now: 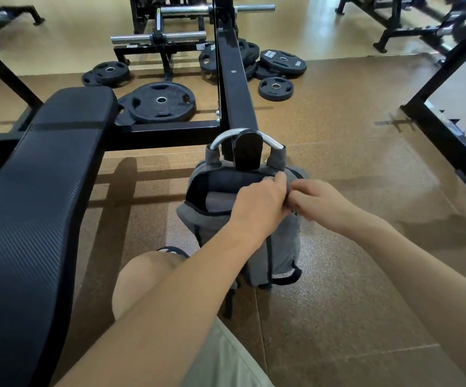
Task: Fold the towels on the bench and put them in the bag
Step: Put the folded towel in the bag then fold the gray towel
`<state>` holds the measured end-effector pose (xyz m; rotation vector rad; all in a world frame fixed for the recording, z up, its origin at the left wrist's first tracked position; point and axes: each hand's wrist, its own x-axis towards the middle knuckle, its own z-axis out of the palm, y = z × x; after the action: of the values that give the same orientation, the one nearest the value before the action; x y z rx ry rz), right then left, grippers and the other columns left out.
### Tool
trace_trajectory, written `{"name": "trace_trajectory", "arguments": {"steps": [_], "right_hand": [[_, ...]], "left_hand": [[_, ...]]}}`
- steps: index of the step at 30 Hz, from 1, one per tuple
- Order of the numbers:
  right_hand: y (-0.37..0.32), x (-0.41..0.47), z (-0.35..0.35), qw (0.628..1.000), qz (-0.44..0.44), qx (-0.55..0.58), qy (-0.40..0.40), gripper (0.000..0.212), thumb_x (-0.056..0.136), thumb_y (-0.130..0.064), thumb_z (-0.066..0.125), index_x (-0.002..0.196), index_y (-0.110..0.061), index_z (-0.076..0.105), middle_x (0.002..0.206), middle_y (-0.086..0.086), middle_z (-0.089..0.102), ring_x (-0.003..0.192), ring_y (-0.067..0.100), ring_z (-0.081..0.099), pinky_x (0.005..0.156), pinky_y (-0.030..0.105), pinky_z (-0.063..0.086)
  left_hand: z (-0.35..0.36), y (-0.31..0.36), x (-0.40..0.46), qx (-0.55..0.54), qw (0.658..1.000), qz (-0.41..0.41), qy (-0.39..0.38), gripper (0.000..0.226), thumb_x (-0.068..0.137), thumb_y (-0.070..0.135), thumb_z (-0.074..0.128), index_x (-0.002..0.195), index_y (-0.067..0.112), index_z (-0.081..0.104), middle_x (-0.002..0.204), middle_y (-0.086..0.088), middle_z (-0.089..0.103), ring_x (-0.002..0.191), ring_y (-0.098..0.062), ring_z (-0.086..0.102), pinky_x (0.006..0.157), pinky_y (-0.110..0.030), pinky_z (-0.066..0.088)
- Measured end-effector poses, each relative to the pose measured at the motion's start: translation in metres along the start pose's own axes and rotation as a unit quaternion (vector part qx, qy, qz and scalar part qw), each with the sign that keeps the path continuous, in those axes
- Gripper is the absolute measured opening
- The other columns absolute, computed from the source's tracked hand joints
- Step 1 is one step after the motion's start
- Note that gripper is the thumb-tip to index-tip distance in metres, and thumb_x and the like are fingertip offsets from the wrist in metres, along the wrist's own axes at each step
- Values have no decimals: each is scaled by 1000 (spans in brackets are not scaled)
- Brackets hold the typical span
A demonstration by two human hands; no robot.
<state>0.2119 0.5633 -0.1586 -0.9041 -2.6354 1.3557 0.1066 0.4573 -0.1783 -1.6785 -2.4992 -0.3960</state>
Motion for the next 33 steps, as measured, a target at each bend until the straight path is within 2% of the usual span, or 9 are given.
{"name": "trace_trajectory", "arguments": {"steps": [3, 5, 7, 11, 14, 17, 20, 28, 33], "right_hand": [[-3, -6, 4, 999, -38, -35, -13, 15, 89, -21, 55, 83, -7, 59, 74, 8, 62, 71, 26, 58, 71, 44, 51], [-3, -9, 5, 998, -56, -27, -23, 4, 86, -17, 63, 83, -16, 61, 81, 3, 67, 78, 21, 63, 76, 41, 52], [6, -6, 9, 999, -49, -17, -1, 12, 80, -10, 67, 86, -17, 61, 86, 1, 68, 83, 19, 65, 80, 42, 56], [30, -1, 36, 991, -68, 2, 114, 31, 78, -7, 70, 104, -18, 57, 104, 1, 59, 95, 15, 61, 85, 39, 56], [35, 1, 53, 978, -102, -15, 184, 20, 88, -13, 70, 101, -20, 56, 102, -4, 52, 88, 4, 54, 77, 27, 49], [37, 7, 54, 968, -137, -52, 204, 15, 91, -11, 64, 89, -20, 52, 91, -5, 49, 74, 10, 48, 67, 32, 43], [40, 8, 47, 963, -164, -98, 192, 5, 94, -11, 62, 93, -14, 58, 91, -4, 52, 77, 14, 51, 67, 39, 47], [49, -1, 27, 951, -186, -145, 199, 6, 96, -9, 59, 94, -15, 56, 89, -6, 54, 72, 17, 52, 64, 42, 49], [49, -1, 22, 957, -162, -131, 204, 6, 94, -6, 59, 93, -12, 58, 86, -4, 57, 71, 20, 55, 66, 45, 50]], "left_hand": [[1, -5, -1, 60, 998, 12, -12, 17, 100, 25, 54, 113, 14, 51, 97, -8, 68, 80, -35, 70, 55, -38, 28], [-2, -11, -3, 88, 995, 24, -29, 15, 94, 16, 60, 108, 15, 56, 88, -6, 68, 70, -33, 71, 52, -36, 27], [-6, -14, 1, 125, 990, 57, -26, 14, 90, 14, 66, 103, 16, 59, 82, -5, 68, 64, -31, 70, 50, -34, 26], [-3, -17, 8, 140, 984, 101, -39, 8, 103, 19, 53, 109, 15, 56, 94, -6, 69, 77, -30, 72, 53, -36, 27], [-6, -13, 4, 159, 980, 117, -9, 14, 87, 23, 75, 87, 18, 62, 70, 1, 66, 56, -18, 67, 46, -28, 14], [-2, -14, 5, 151, 978, 135, 45, 14, 80, 13, 75, 80, 18, 61, 72, 0, 66, 67, -19, 66, 52, -31, 35], [-5, -18, 6, 126, 984, 103, 78, 6, 87, 12, 69, 87, 15, 63, 92, -7, 65, 84, -25, 64, 64, -34, 43], [-18, -50, -8, 49, 993, 15, 110, 6, 97, 17, 64, 95, 11, 65, 94, -8, 65, 77, -22, 61, 64, -32, 47], [-33, -116, -36, -37, 971, -206, 113, 24, 108, 29, 42, 97, 14, 58, 89, 0, 51, 80, -14, 51, 68, -28, 36]]}}
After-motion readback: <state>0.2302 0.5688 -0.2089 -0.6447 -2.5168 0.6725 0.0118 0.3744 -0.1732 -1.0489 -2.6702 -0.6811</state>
